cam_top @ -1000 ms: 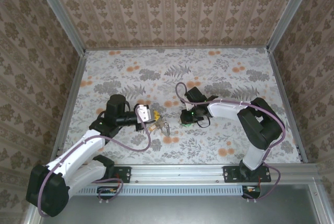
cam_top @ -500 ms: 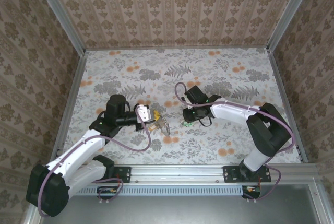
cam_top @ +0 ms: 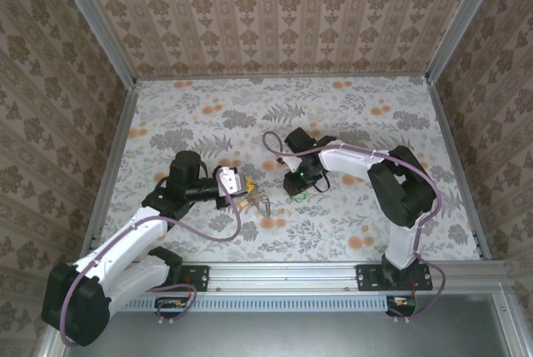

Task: Put the keys on the keyring

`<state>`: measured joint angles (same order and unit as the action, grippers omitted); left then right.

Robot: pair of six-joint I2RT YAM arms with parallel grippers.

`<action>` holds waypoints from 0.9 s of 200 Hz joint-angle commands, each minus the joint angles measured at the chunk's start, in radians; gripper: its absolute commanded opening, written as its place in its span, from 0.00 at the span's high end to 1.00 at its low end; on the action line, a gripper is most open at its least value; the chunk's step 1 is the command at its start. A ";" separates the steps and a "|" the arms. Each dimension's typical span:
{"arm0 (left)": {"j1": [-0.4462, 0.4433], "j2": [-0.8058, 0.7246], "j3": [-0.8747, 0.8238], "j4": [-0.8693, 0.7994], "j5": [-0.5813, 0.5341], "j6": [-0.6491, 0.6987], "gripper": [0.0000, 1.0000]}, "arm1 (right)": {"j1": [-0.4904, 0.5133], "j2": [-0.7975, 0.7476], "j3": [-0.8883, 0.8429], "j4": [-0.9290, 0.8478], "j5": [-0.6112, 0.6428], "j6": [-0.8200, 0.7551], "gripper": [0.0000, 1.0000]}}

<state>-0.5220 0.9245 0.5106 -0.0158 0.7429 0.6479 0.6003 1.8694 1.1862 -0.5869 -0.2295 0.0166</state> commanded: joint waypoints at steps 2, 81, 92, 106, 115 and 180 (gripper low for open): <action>0.002 -0.023 0.032 0.005 0.010 0.018 1.00 | -0.024 0.027 0.052 -0.103 -0.064 -0.125 0.66; 0.002 -0.017 0.032 0.006 0.009 0.018 1.00 | -0.057 0.141 0.163 -0.254 -0.183 -0.222 0.67; 0.002 -0.016 0.032 0.006 0.009 0.016 1.00 | -0.060 0.154 0.178 -0.263 -0.199 -0.225 0.67; 0.002 -0.016 0.032 0.006 0.007 0.018 1.00 | -0.060 0.169 0.195 -0.279 -0.218 -0.232 0.68; 0.003 -0.016 0.032 0.007 0.008 0.017 1.00 | -0.060 0.178 0.201 -0.287 -0.223 -0.235 0.68; 0.002 -0.015 0.031 0.008 0.003 0.017 1.00 | -0.066 0.230 0.242 -0.328 -0.278 -0.251 0.75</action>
<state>-0.5220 0.9226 0.5110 -0.0158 0.7357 0.6479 0.5240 2.0617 1.4136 -0.8616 -0.4400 -0.2104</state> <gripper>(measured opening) 0.043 0.266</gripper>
